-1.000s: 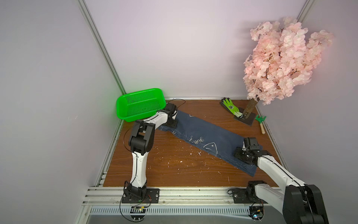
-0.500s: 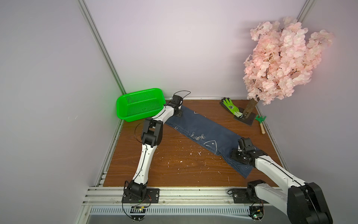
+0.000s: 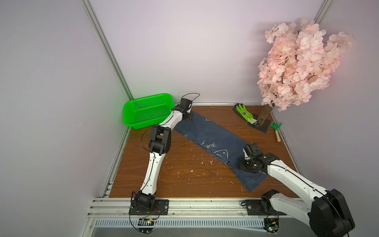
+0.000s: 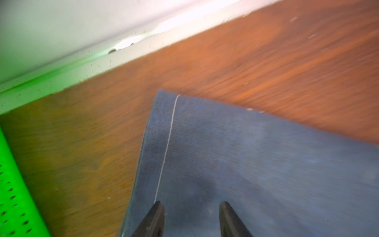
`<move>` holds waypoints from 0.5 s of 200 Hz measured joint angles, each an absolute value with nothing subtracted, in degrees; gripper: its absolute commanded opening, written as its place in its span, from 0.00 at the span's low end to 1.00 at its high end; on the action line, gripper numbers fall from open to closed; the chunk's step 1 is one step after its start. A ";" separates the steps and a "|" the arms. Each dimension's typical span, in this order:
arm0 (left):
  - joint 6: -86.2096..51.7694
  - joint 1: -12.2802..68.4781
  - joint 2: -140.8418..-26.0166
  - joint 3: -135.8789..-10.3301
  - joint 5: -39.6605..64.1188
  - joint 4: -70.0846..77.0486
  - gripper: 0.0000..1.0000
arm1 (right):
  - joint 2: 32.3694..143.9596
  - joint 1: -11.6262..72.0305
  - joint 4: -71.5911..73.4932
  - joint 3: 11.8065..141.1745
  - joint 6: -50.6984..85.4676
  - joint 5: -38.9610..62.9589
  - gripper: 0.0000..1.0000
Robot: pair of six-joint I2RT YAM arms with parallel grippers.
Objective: Roll up the pillowcase
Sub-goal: Adjust the pillowcase at the center of the board.
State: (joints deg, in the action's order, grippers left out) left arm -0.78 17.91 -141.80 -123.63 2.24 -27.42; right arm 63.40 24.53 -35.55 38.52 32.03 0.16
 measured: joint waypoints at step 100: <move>-23.99 25.71 -117.62 -90.50 5.74 -25.45 0.48 | 84.90 23.88 -20.29 54.39 9.52 0.69 0.58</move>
